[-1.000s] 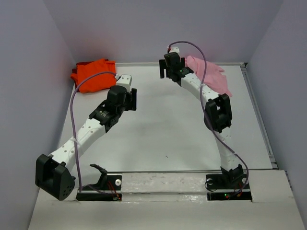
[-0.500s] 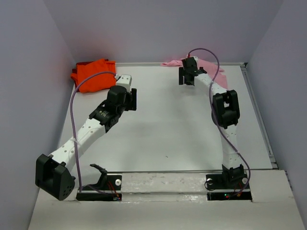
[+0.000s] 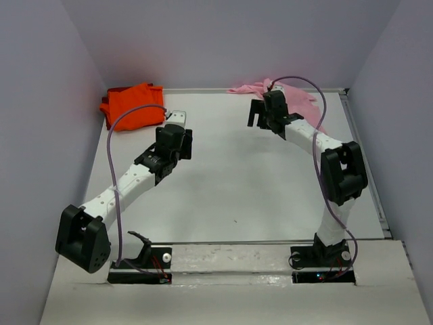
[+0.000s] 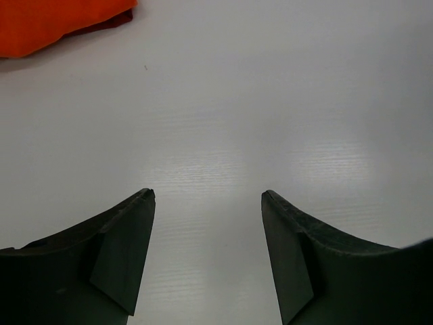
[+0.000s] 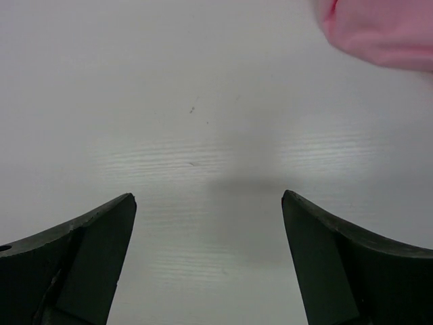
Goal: Fold and stack the t-shirts
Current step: Neatly place the folded tshirt to the corner
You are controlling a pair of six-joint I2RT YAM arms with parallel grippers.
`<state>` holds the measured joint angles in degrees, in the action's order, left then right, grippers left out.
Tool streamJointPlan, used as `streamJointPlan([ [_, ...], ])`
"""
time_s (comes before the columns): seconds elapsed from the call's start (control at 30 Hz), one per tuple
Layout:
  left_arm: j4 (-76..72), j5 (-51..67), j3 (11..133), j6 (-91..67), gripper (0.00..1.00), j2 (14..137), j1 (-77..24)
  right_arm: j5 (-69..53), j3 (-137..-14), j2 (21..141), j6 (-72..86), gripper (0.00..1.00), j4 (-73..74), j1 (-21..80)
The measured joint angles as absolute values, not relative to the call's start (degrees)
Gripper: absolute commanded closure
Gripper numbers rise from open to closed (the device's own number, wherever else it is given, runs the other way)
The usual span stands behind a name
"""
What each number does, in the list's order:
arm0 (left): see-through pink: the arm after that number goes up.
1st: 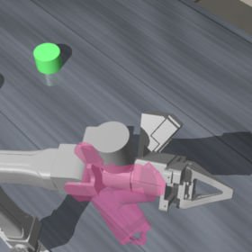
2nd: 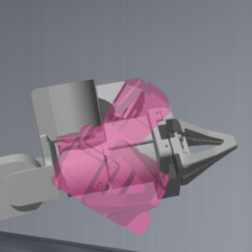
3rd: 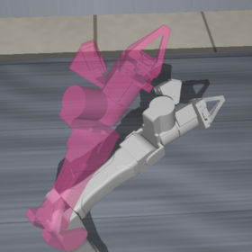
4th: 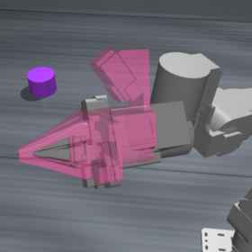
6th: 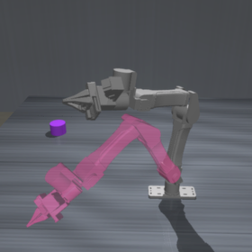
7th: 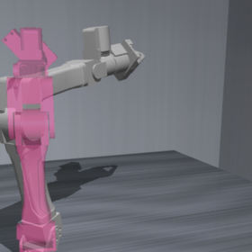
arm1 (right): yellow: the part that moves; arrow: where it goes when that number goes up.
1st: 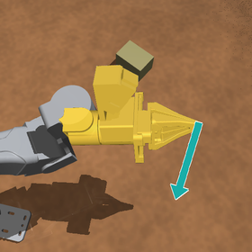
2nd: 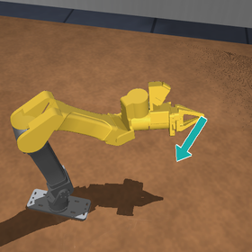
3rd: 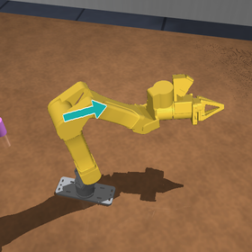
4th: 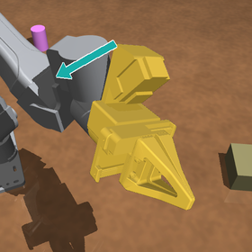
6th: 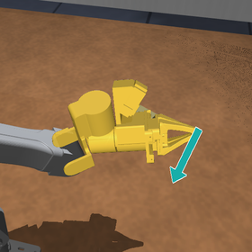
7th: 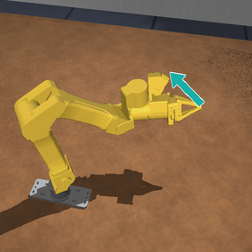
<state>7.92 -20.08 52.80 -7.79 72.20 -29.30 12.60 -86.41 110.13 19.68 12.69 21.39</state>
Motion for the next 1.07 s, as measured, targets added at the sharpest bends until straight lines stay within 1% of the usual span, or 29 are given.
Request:
streamJointPlan([
  [0.13,7.05,-23.38,51.48,-7.97,0.25,72.23,-29.63,15.27,-76.31,106.91,23.29,0.07,10.72,24.32],
  [0.23,6.70,-24.64,51.07,-8.19,0.24,72.27,-30.04,17.69,-71.11,105.06,25.08,0.06,12.23,29.08],
  [0.37,5.98,-25.08,51.07,-9.15,0.23,72.79,-30.52,18.68,-64.18,98.50,27.31,0.06,14.37,33.58],
  [0.5,5.72,-24.58,51.07,-10.17,0.23,74.35,-30.83,19.33,-56.86,88.25,28.99,0.06,14.92,33.41],
  [0.67,5.76,-24.16,51.07,-10.81,0.22,75.22,-31.07,21.65,-51.42,81.67,29.47,0.07,13.61,33.45],
  [0.83,5.61,-22.61,51.09,-11.03,0.22,75.16,-31.07,25.04,-42.15,70.76,29.71,0.07,12.25,34.61],
  [0.9,5.69,-22.22,51.09,-11.03,0.22,74.67,-31.07,26.24,-39.07,65.01,29.85,0.08,11.92,35.00],
  [1.07,5.45,-21.28,51.11,-10.98,0.22,71.64,-31.07,28.58,-34.24,55.55,30.28,0.09,11.09,35.88],
])
